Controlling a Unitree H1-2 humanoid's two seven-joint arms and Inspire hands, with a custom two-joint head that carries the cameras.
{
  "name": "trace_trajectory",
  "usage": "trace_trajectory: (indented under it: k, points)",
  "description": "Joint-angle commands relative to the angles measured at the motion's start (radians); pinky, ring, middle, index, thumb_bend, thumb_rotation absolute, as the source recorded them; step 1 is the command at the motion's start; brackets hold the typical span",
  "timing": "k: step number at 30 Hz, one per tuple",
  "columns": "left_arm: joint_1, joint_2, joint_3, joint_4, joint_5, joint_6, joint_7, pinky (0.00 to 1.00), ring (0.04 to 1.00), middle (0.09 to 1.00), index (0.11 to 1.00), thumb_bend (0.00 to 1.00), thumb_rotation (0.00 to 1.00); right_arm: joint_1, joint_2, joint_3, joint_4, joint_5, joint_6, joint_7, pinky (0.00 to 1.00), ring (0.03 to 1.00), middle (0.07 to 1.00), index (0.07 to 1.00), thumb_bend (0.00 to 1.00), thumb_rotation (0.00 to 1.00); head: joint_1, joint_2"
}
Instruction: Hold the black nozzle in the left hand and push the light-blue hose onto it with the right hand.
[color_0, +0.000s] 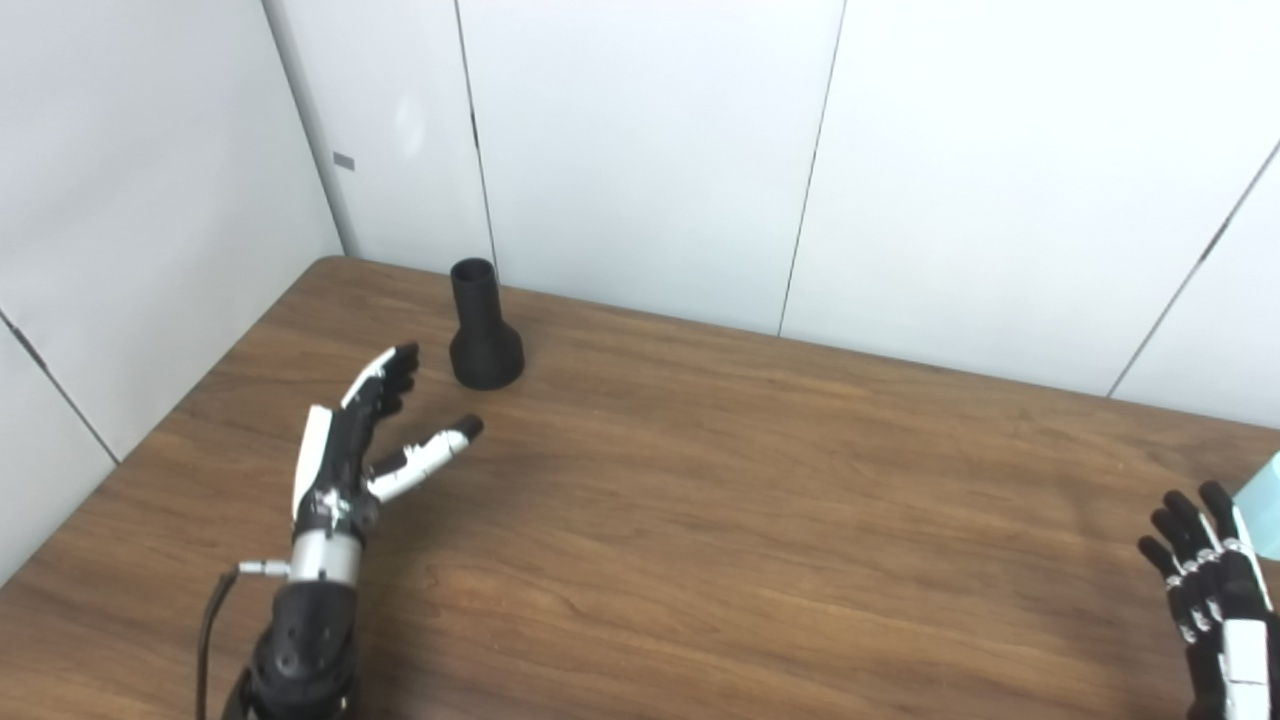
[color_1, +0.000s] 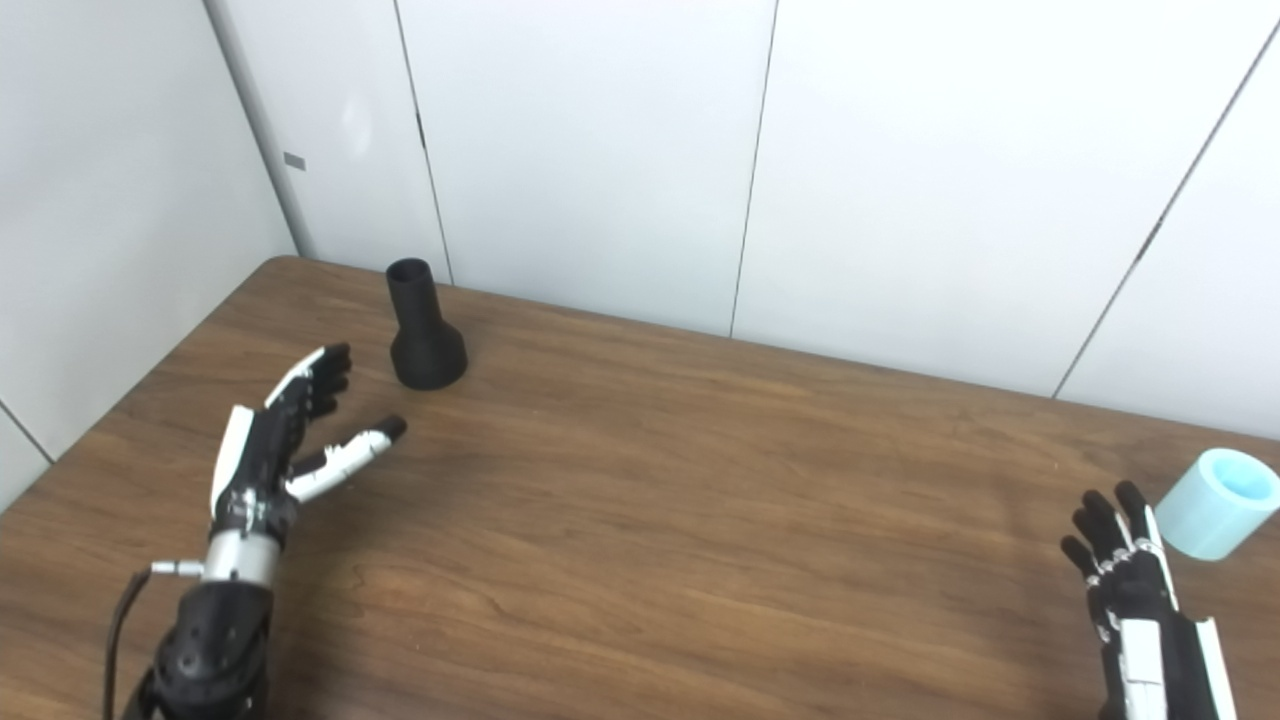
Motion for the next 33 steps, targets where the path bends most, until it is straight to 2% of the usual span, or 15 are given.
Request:
trace_trajectory:
  k: [1, 4, 7, 11, 16, 19, 22, 25, 30, 33]
  points:
    - [-0.069, 0.050, 0.011, 0.011, 0.018, 0.004, 0.019, 0.87, 0.875, 0.883, 0.883, 0.86, 0.33, 0.066, 0.054, 0.024, 0.147, -0.022, -0.026, -0.022, 0.88, 0.926, 0.931, 0.974, 0.59, 0.91, 0.000, 0.002]
    - [-0.117, 0.085, 0.008, 0.059, 0.018, 0.002, 0.015, 0.81, 0.842, 0.868, 0.868, 0.85, 0.30, 0.065, 0.057, 0.025, 0.146, -0.030, -0.025, -0.025, 0.86, 0.923, 0.932, 0.973, 0.53, 0.91, -0.003, 0.004]
    - [-0.160, 0.123, -0.010, 0.112, 0.039, 0.006, 0.010, 0.80, 0.835, 0.863, 0.880, 0.86, 0.31, 0.065, 0.056, 0.026, 0.145, -0.027, -0.023, -0.021, 0.88, 0.932, 0.939, 0.982, 0.55, 0.91, -0.004, 0.006]
    - [-0.226, 0.166, -0.042, 0.199, 0.076, 0.025, 0.007, 0.84, 0.897, 0.898, 0.891, 0.89, 0.33, 0.062, 0.059, 0.028, 0.146, -0.030, -0.031, -0.020, 0.88, 0.938, 0.942, 0.984, 0.50, 0.88, -0.006, 0.007]
    - [-0.296, 0.202, -0.083, 0.309, 0.116, 0.036, 0.020, 0.83, 0.892, 0.894, 0.887, 0.88, 0.28, 0.065, 0.061, 0.029, 0.141, -0.061, -0.038, -0.037, 0.84, 0.920, 0.929, 0.976, 0.44, 0.86, -0.011, 0.010]
    - [-0.343, 0.230, -0.115, 0.381, 0.138, 0.042, 0.011, 0.92, 0.934, 0.918, 0.898, 0.88, 0.29, 0.067, 0.060, 0.029, 0.140, -0.066, -0.042, -0.036, 0.85, 0.924, 0.932, 0.978, 0.45, 0.86, -0.011, 0.014]
    - [-0.385, 0.261, -0.152, 0.436, 0.163, 0.070, -0.007, 0.93, 0.963, 0.945, 0.919, 0.92, 0.35, 0.071, 0.061, 0.028, 0.134, -0.057, -0.048, -0.029, 0.86, 0.923, 0.932, 0.976, 0.43, 0.84, -0.014, 0.019]
    - [-0.431, 0.288, -0.196, 0.500, 0.198, 0.091, -0.012, 0.92, 0.977, 0.961, 0.915, 0.94, 0.36, 0.073, 0.062, 0.030, 0.129, -0.054, -0.052, -0.026, 0.87, 0.923, 0.932, 0.975, 0.41, 0.84, -0.014, 0.019]
    - [-0.481, 0.314, -0.248, 0.575, 0.222, 0.079, -0.015, 0.96, 0.988, 0.950, 0.903, 0.99, 0.38, 0.078, 0.061, 0.033, 0.119, -0.074, -0.053, -0.035, 0.85, 0.917, 0.926, 0.974, 0.41, 0.81, -0.020, 0.023]
    - [-0.495, 0.318, -0.271, 0.584, 0.230, 0.087, -0.020, 0.97, 0.984, 0.937, 0.898, 1.00, 0.38, 0.080, 0.061, 0.033, 0.113, -0.086, -0.049, -0.040, 0.82, 0.905, 0.917, 0.972, 0.40, 0.79, -0.019, 0.024]
